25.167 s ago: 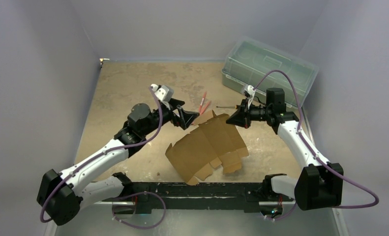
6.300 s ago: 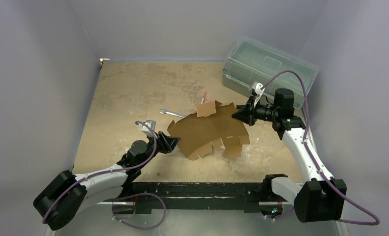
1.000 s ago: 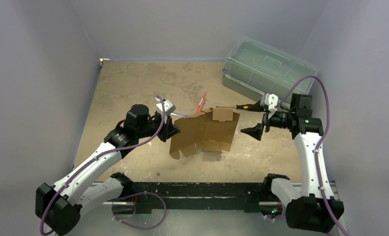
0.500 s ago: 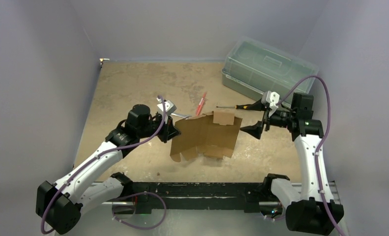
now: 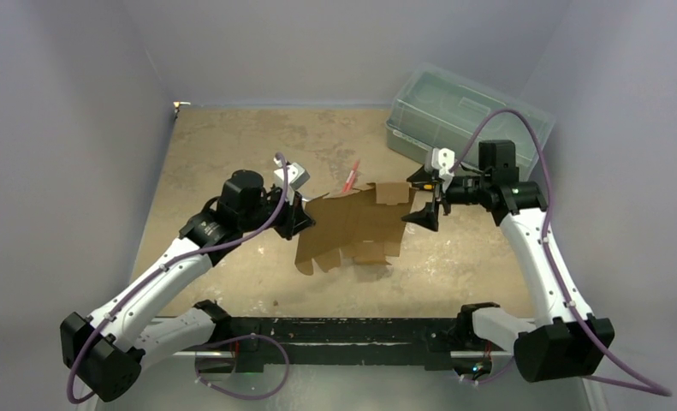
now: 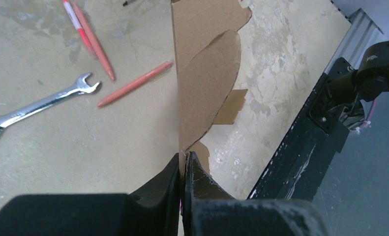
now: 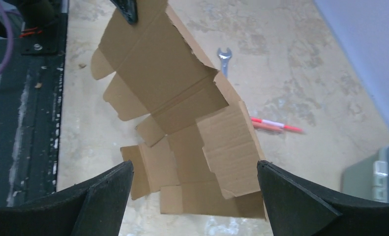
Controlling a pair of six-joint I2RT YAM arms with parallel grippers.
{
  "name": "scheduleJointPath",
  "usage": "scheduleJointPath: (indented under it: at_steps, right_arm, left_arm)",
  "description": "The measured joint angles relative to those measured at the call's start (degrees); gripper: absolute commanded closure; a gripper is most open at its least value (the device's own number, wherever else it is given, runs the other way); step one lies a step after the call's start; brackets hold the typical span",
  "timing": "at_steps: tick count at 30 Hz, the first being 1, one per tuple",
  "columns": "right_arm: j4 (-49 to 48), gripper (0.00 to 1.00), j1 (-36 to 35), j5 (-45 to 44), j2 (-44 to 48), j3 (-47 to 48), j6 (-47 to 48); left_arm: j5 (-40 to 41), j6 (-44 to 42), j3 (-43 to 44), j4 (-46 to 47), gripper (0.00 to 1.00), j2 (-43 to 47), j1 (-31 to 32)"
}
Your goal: Fold the paper box
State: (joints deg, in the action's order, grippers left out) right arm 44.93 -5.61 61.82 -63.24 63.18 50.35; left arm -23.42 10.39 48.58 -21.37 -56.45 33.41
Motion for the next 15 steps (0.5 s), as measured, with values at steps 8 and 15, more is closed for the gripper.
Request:
scheduleJointPath:
  at_steps: [8, 15]
  right_arm:
    - [-6.6, 0.03, 0.0, -0.8, 0.4, -1.4, -4.2]
    - [-15.0, 0.02, -0.8, -3.3, 2.3, -4.6, -9.1]
  left_arm:
    - [2.3, -0.2, 4.6, -3.6, 1.0, -1.2, 0.0]
    - [3.3, 2.4, 5.6, -6.6, 1.0, -2.3, 0.0]
